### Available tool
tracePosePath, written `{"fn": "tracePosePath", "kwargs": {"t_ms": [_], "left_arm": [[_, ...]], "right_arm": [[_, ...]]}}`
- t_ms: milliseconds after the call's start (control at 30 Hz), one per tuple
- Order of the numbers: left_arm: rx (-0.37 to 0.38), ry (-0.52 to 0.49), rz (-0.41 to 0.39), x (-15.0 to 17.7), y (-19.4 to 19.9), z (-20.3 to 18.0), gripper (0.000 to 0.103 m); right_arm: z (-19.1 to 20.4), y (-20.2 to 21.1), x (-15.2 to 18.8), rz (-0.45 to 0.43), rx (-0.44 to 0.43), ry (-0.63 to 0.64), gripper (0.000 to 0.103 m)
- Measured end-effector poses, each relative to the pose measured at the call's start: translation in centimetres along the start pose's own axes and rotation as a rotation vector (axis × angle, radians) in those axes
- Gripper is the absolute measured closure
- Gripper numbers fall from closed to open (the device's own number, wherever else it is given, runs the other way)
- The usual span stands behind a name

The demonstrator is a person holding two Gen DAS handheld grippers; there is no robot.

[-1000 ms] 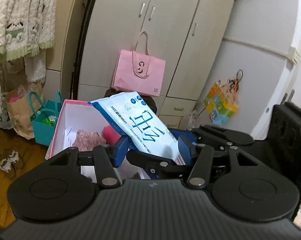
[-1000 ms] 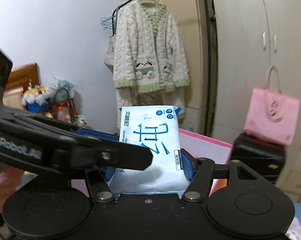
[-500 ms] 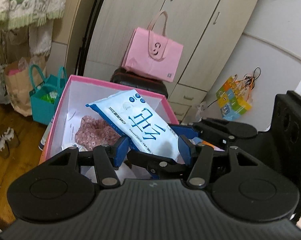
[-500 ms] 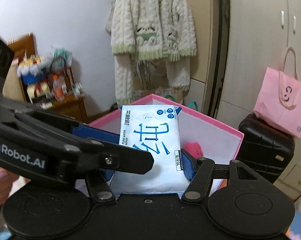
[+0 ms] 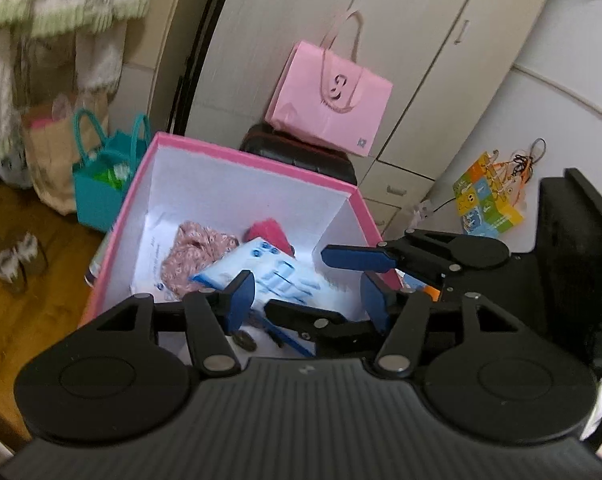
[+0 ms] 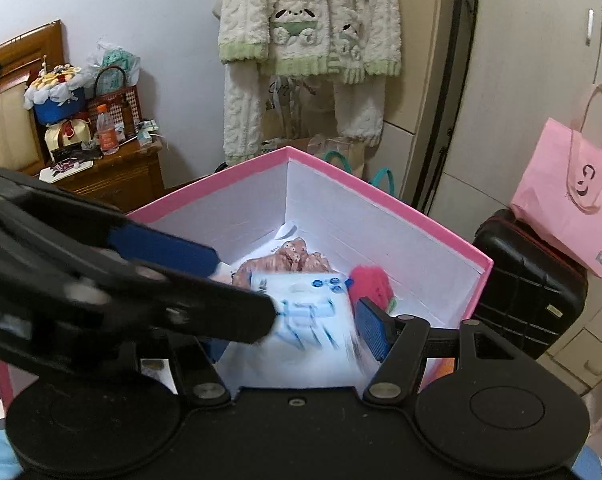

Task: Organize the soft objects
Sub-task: 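Open the left tool to drop the wet-wipes pack into the shoebox, then withdraw the left tool to the green sponge while the right tool nears the orange ball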

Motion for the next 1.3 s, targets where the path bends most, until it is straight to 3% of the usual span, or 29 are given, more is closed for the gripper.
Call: {"fn": "tracePosePath", "kwargs": {"t_ms": [500, 733, 1300], "left_arm": [[-0.008, -0.185, -0.062, 2.7, 8.5, -3.5, 0.045], [0.063, -0.269, -0.064, 4.7, 12.0, -7.3, 0.044], [0.156, -0.41, 0.078, 10.2, 12.9, -13.7, 0.043]], "right_arm": [[3.1, 9.1, 3.0, -0.061, 0.042, 0.009, 0.034], [4.3, 14.8, 4.4, -0.102, 0.06, 0.012, 0.033], [0.8, 24.6, 12.1, -0.163, 0.17, -0.136, 0.033]]}}
Point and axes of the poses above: each gripper's, at about its wrist camera, not at the fingertips, and y roughly against the way its jaws point, z to its left, x to its underside, the point moved 4 cm from there along -y, roughly the way its jaws point, and after that the axes turned 2 degrees about y, right-handed, at the moved point
